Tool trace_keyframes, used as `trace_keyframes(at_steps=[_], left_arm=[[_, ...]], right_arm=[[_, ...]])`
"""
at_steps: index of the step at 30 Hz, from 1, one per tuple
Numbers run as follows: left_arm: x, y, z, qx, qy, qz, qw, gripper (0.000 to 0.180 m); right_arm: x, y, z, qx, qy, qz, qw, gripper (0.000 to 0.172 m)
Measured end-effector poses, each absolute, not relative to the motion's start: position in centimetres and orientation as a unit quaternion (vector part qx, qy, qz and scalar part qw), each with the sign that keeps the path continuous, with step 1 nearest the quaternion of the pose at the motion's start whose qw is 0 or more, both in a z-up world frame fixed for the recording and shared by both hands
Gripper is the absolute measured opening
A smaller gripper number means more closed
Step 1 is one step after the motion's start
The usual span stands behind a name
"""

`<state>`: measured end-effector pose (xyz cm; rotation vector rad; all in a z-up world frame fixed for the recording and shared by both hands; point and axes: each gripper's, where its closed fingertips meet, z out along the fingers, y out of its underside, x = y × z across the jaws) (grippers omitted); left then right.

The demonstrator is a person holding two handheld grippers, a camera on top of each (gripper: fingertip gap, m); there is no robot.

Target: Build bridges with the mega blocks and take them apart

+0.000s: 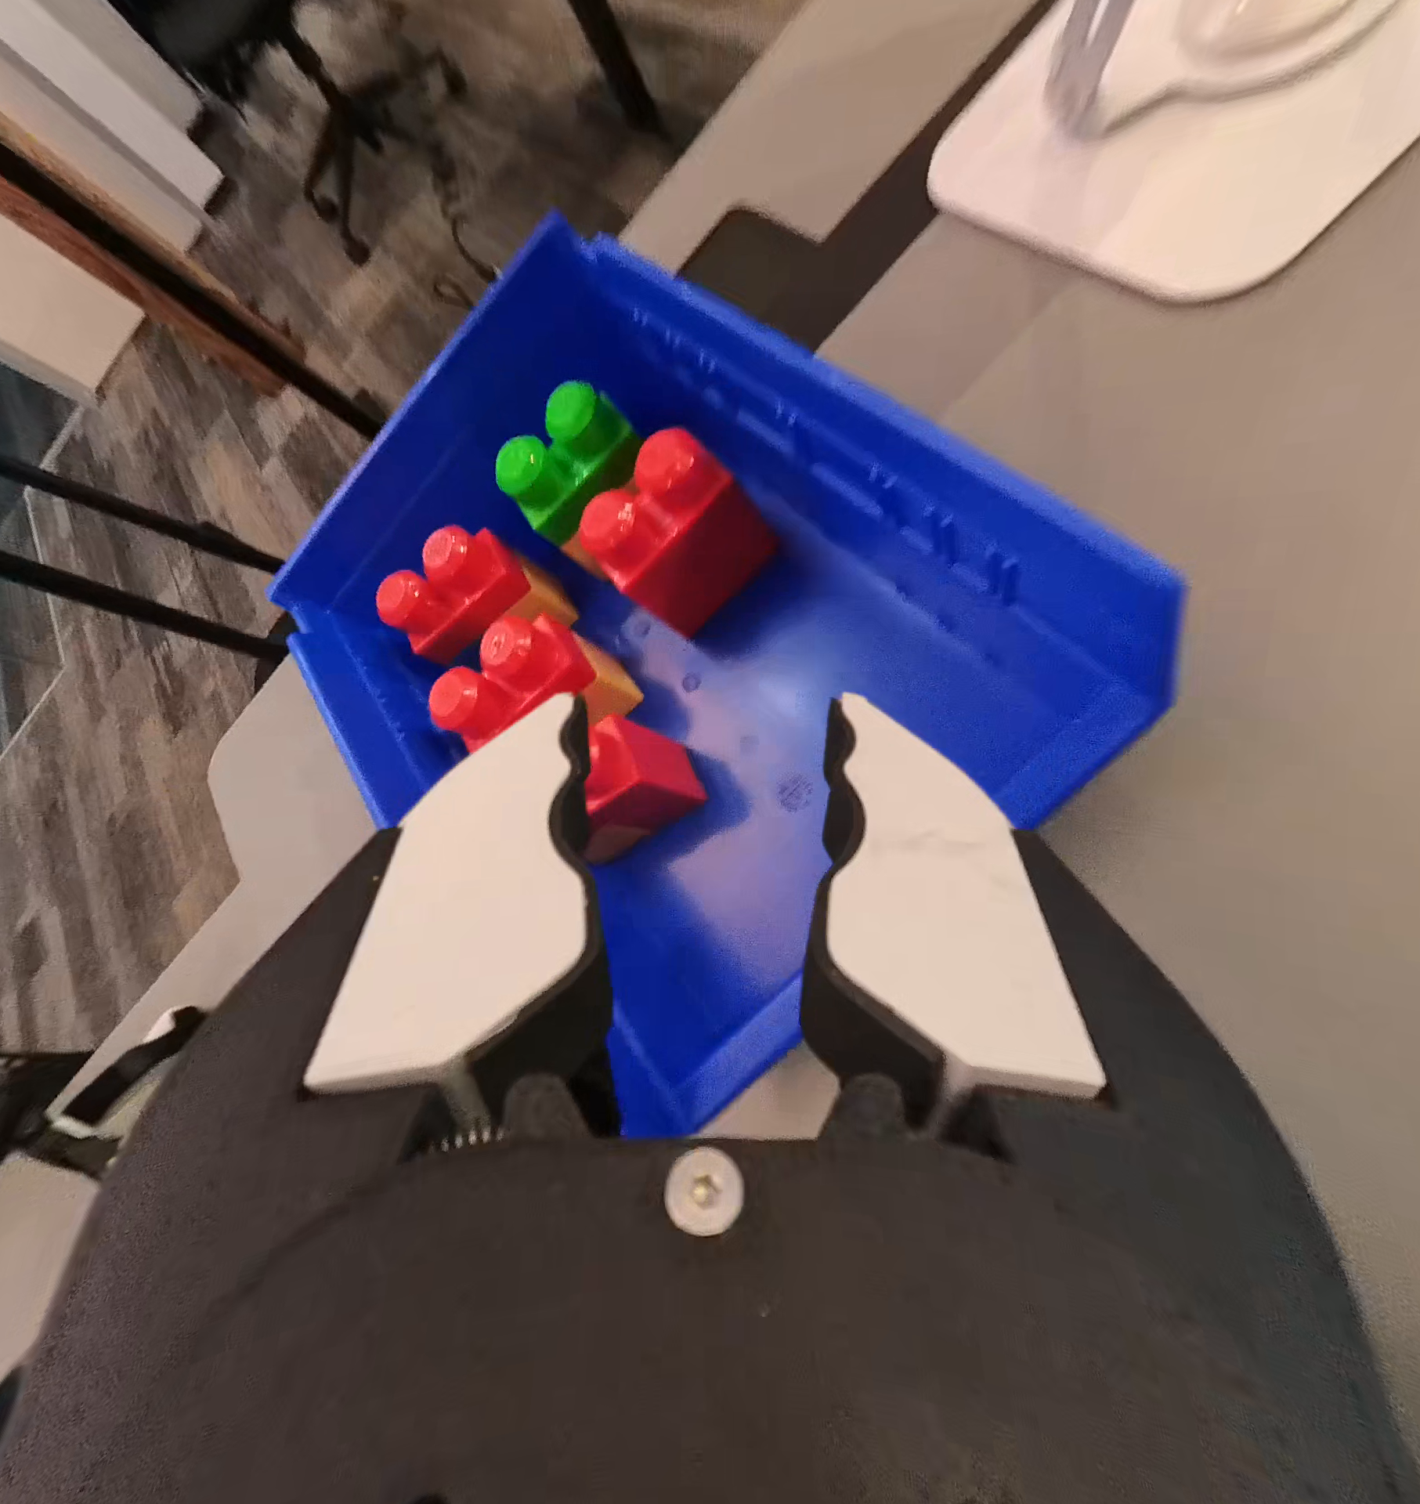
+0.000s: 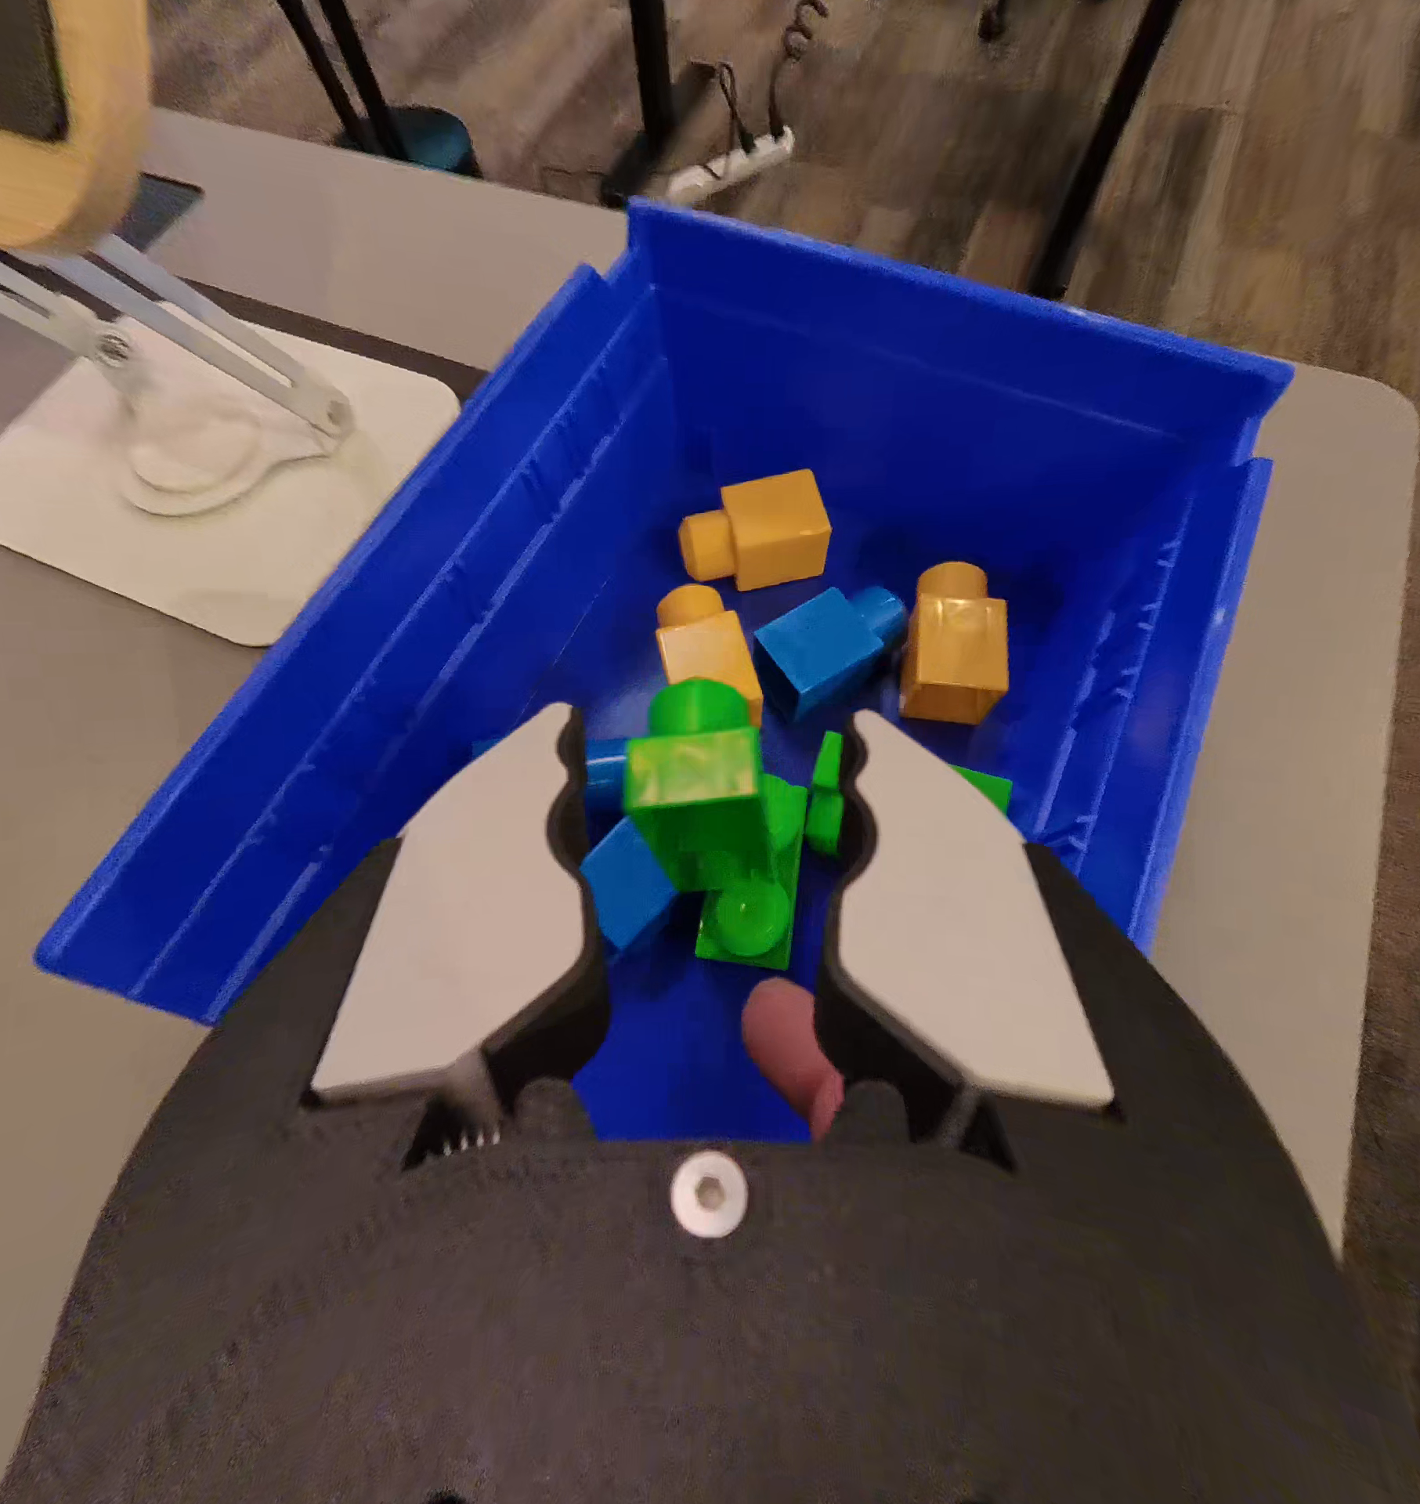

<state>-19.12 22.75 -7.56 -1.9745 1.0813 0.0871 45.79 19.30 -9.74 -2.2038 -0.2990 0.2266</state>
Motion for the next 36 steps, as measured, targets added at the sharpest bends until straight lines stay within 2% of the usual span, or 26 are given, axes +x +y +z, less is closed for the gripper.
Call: trace_keyframes(at_steps=[4,11,15,18,22,28,36], left_arm=[[-21.7,25.2,-10.5,-0.8,0.479,0.113,0.343,0.06],[-24.7,28.9,-12.4,-0.774,0.556,0.174,0.247,0.061],[-25.8,28.7,-14.8,-0.771,0.594,0.172,0.153,0.059],[-26.1,28.9,-16.1,-0.757,0.615,0.192,0.114,0.056],[-26.1,30.0,-17.3,-0.743,0.625,0.218,0.101,0.062],[-25.9,30.6,-17.1,-0.751,0.614,0.219,0.105,0.049],[-25.6,28.5,-17.0,-0.78,0.591,0.19,0.076,0.044]], right_arm=[[45.2,19.2,-9.3,-0.883,-0.138,0.059,0.444,0.071],[42.2,17.9,-6.3,-0.845,-0.18,0.052,0.501,0.066],[40.5,17.2,-6.2,-0.836,-0.198,0.058,0.508,0.065],[39.7,17.1,-6.6,-0.835,-0.207,0.063,0.506,0.064],[39.0,17.1,-7.0,-0.834,-0.214,0.067,0.504,0.063],[38.1,17.0,-7.2,-0.829,-0.23,0.065,0.506,0.06],[37.2,16.8,-7.1,-0.822,-0.25,0.062,0.509,0.057]])
